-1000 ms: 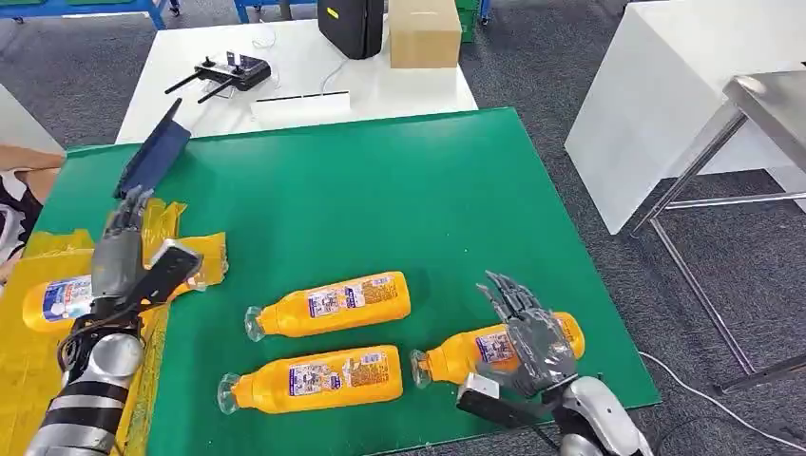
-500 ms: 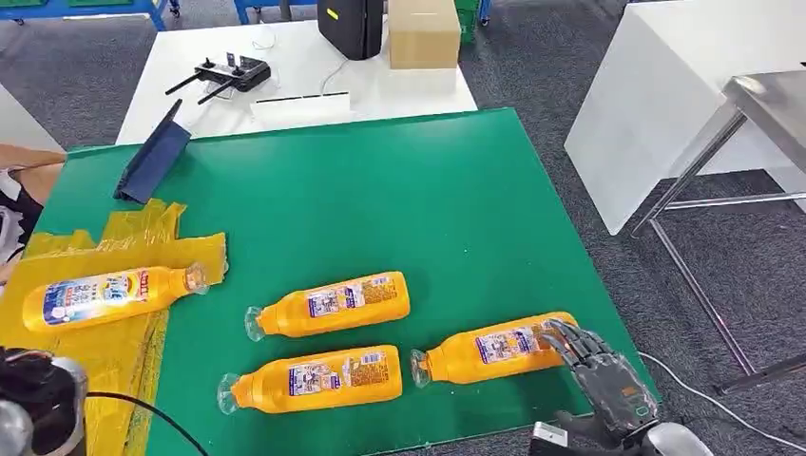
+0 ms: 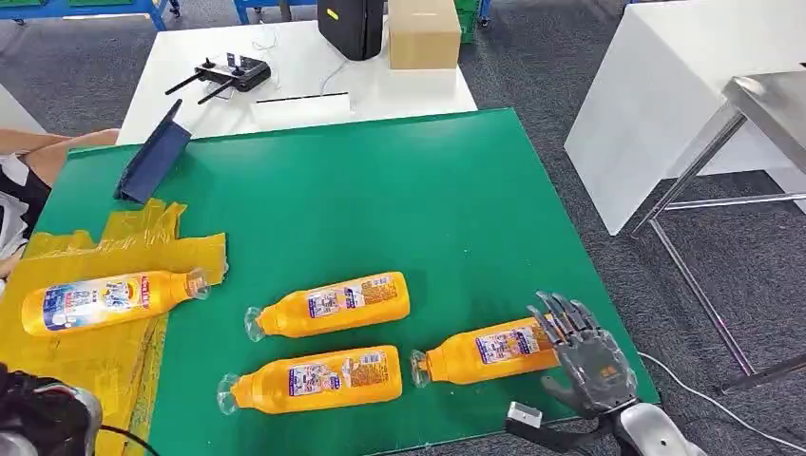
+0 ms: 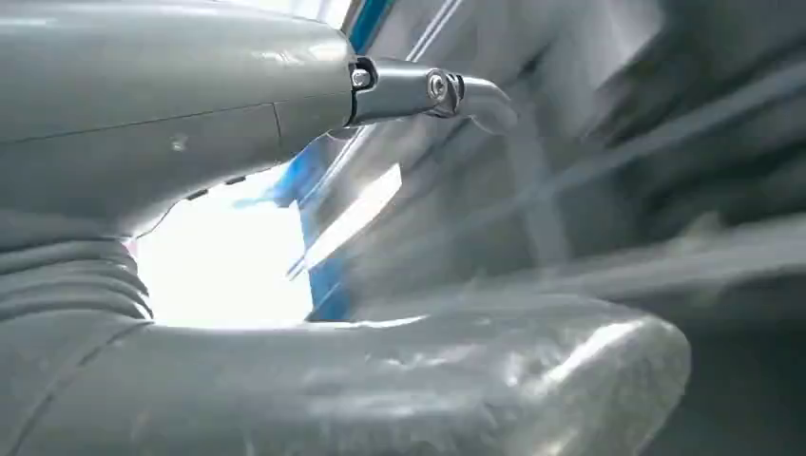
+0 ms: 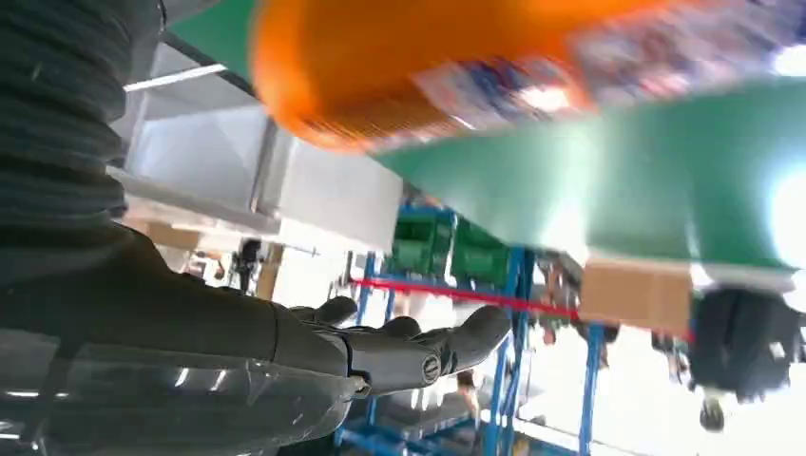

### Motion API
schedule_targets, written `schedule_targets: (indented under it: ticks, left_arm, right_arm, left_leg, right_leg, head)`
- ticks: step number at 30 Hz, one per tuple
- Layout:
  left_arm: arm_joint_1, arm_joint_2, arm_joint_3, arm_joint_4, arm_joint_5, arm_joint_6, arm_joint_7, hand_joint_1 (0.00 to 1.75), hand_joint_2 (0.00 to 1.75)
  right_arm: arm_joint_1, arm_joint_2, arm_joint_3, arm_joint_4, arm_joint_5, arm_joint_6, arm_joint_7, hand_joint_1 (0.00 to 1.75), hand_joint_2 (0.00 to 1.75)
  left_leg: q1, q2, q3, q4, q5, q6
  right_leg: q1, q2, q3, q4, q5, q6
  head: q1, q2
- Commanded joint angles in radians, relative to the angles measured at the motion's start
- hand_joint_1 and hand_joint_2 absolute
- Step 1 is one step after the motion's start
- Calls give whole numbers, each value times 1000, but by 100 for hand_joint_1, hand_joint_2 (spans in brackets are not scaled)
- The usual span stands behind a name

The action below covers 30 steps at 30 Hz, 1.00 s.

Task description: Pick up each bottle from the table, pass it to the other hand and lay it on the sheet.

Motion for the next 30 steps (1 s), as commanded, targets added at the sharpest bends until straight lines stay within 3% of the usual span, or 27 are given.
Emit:
schedule_targets:
  ticks: [1, 8, 9, 10, 11, 15, 23, 30]
  left_arm:
    - [1, 58, -23, 164, 11, -47, 24, 0, 0]
    - [1, 58, -23, 164, 11, -47, 24, 0, 0]
    - [-3, 72, -24, 189, -3, -144, 141, 0, 0]
    - [-23, 63, -14, 248, 0, -195, 177, 0, 0]
    - [-38, 55, -8, 293, 2, -220, 191, 0, 175]
    - [-64, 21, 32, 390, 24, -264, 191, 0, 175]
    - [-56, -6, 77, 417, 71, -279, 175, 0, 175]
    - [-55, -11, 44, 425, 79, -276, 172, 0, 175]
  right_arm:
    - [-62, 133, -17, 86, 22, -10, 1, 0, 175]
    - [-62, 133, -17, 86, 22, -10, 1, 0, 175]
    - [-67, 138, -19, 94, 44, -4, -3, 0, 175]
    - [-83, 149, -15, 110, 55, 6, -11, 0, 175]
    - [-98, 155, -7, 124, 59, 20, -18, 0, 175]
    - [-146, 131, 38, 187, 70, 95, -20, 0, 175]
    - [-186, -15, 91, 293, -44, 249, -43, 0, 175]
    - [-245, 5, 107, 426, -80, 293, -39, 0, 175]
  left_leg:
    - [1, -2, 3, -2, 0, -1]
    - [2, -3, 4, -2, -1, -2]
    - [0, -2, 2, -1, 0, -1]
    - [1, -3, 3, -1, -1, -2]
    - [2, -3, 5, -2, -1, -2]
    - [0, -2, 4, -2, 1, -2]
    - [1, -4, 5, -1, -1, -1]
    - [0, -3, 2, -1, 0, -1]
  right_leg:
    - [1, 2, 3, -2, 0, -1]
    - [1, 2, 5, -2, -1, -1]
    - [0, 1, 3, -1, 0, -1]
    - [0, 1, 4, -2, 0, -1]
    - [1, 2, 5, -2, 0, -2]
    - [0, 1, 4, -3, 1, -1]
    - [0, 1, 6, -2, 0, 0]
    - [0, 0, 4, -2, 0, 0]
  head:
    - [0, 0]
    - [0, 0]
    - [0, 0]
    - [0, 0]
    - [0, 0]
    - [0, 0]
    - [0, 0]
    - [0, 0]
